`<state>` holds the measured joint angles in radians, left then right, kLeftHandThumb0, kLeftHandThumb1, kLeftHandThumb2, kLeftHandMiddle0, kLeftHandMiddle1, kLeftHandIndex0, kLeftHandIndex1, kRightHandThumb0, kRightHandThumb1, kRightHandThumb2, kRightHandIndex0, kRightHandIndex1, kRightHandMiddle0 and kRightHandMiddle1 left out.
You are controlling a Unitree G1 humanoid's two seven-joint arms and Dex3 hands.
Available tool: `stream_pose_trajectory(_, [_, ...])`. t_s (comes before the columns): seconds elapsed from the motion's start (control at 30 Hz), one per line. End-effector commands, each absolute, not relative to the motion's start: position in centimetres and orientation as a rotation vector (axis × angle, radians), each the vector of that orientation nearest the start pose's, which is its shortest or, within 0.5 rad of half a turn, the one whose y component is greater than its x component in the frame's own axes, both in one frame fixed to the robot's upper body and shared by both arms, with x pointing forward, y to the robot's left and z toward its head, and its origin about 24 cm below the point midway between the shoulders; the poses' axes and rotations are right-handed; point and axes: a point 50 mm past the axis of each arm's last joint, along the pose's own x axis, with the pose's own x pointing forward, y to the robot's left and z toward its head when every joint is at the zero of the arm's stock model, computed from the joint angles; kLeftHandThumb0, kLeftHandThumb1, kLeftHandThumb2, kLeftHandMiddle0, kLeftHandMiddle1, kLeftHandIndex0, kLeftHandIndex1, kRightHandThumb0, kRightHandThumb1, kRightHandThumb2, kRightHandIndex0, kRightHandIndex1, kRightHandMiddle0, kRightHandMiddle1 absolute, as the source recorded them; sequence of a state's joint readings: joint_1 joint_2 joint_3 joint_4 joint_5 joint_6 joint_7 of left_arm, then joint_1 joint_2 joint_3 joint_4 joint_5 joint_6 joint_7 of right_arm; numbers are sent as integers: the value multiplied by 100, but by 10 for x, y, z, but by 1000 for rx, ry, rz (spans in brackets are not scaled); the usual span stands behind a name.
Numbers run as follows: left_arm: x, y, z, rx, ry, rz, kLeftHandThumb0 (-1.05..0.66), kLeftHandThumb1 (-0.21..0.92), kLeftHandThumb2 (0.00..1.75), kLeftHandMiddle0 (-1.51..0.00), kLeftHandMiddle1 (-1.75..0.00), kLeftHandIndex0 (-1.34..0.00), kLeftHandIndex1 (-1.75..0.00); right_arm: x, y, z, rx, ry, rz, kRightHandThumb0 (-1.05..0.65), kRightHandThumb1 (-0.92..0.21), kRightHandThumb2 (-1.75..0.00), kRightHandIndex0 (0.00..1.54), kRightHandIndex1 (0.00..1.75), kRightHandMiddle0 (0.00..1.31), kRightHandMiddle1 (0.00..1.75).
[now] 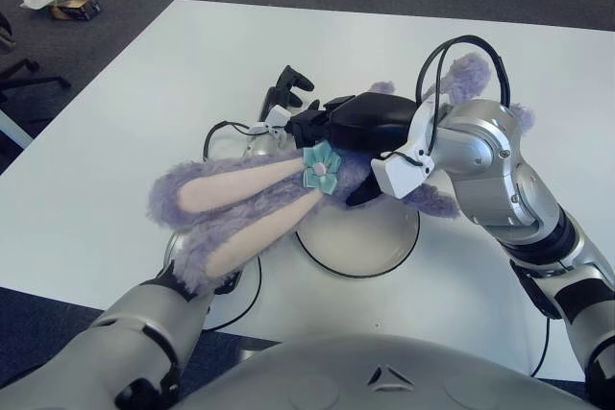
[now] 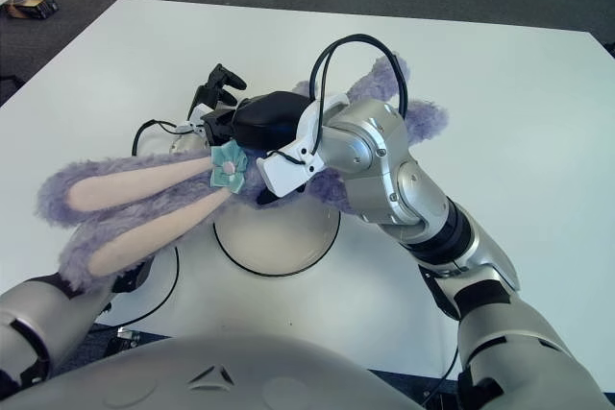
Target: Put the doll into the plate.
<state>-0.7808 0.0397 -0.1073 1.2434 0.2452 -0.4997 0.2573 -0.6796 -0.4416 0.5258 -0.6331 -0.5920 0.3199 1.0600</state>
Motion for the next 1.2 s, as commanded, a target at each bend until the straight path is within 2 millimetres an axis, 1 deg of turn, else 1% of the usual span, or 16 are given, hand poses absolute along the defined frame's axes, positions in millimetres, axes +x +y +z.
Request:
stream_pose_trajectory(0.0, [350, 97, 23, 416, 3, -147, 0, 55, 105, -33, -175, -32, -175, 221, -40, 229, -1414, -577, 1047, 34, -90, -52, 23, 171, 0, 110])
stream_pose_trajectory(0.07, [350, 96, 23, 414, 2, -148, 0, 55, 105, -34, -175, -32, -175, 221, -40, 229, -1395, -602, 1036, 34, -91, -51, 22, 172, 0, 109])
stream_pose_trajectory(0.33, [350, 95, 23, 410, -6, -144, 0, 53, 107, -35, -175, -33, -175, 223, -40, 225, -1204, -656, 1011, 33, -92, -52, 19, 174, 0, 114])
stream_pose_trajectory(0.37, [350, 95, 23, 410, -8, -142, 0, 53, 107, -35, -175, -33, -175, 224, -40, 225, -1184, -659, 1012, 19, -87, -58, 17, 166, 0, 113])
stream_pose_trajectory(0.4, [350, 95, 23, 411, -10, -141, 0, 53, 107, -35, -175, -33, -175, 224, -40, 225, -1170, -661, 1013, -3, -78, -71, 15, 151, 0, 111])
stream_pose_trajectory(0.43, [349, 95, 23, 411, -13, -140, 0, 53, 107, -35, -175, -33, -175, 224, -40, 224, -1148, -660, 1018, -18, -71, -80, 14, 140, 0, 110])
stream_pose_trajectory(0.53, [349, 94, 24, 412, -18, -140, 0, 53, 108, -35, -175, -33, -175, 224, -41, 224, -1115, -653, 1032, -36, -63, -90, 12, 117, 0, 102])
stream_pose_trajectory(0.57, [349, 94, 24, 412, -18, -141, 0, 53, 108, -35, -175, -33, -175, 224, -41, 224, -1106, -644, 1041, -38, -62, -91, 12, 114, 0, 101])
stream_pose_trajectory(0.63, [349, 94, 24, 411, -18, -141, 0, 53, 108, -35, -175, -33, -175, 224, -41, 223, -1092, -632, 1053, -43, -63, -92, 11, 99, 0, 94])
stream_pose_trajectory(0.73, [349, 94, 23, 410, -17, -142, 0, 53, 108, -35, -175, -33, -175, 225, -42, 223, -1083, -622, 1063, -46, -63, -91, 11, 88, 0, 88])
stream_pose_trajectory(0.77, [349, 94, 23, 410, -17, -141, 0, 53, 107, -41, -172, -28, -175, 225, -42, 223, -1084, -619, 1067, -47, -64, -90, 10, 85, 0, 84])
stream_pose_trajectory(0.87, [349, 94, 23, 411, -14, -139, 0, 53, 106, -48, -169, -22, -175, 226, -43, 224, -1096, -617, 1074, -51, -65, -85, 9, 77, 0, 75])
stream_pose_trajectory(0.97, [349, 93, 23, 414, -12, -135, 0, 54, 106, -50, -169, -20, -175, 226, -44, 224, -1114, -620, 1079, -54, -67, -82, 8, 73, 0, 67])
stream_pose_trajectory(1.17, [350, 90, 23, 414, -2, -122, 0, 55, 105, -49, -172, -17, -175, 228, -47, 227, -1134, -611, 1097, -65, -72, -69, 7, 63, 0, 53])
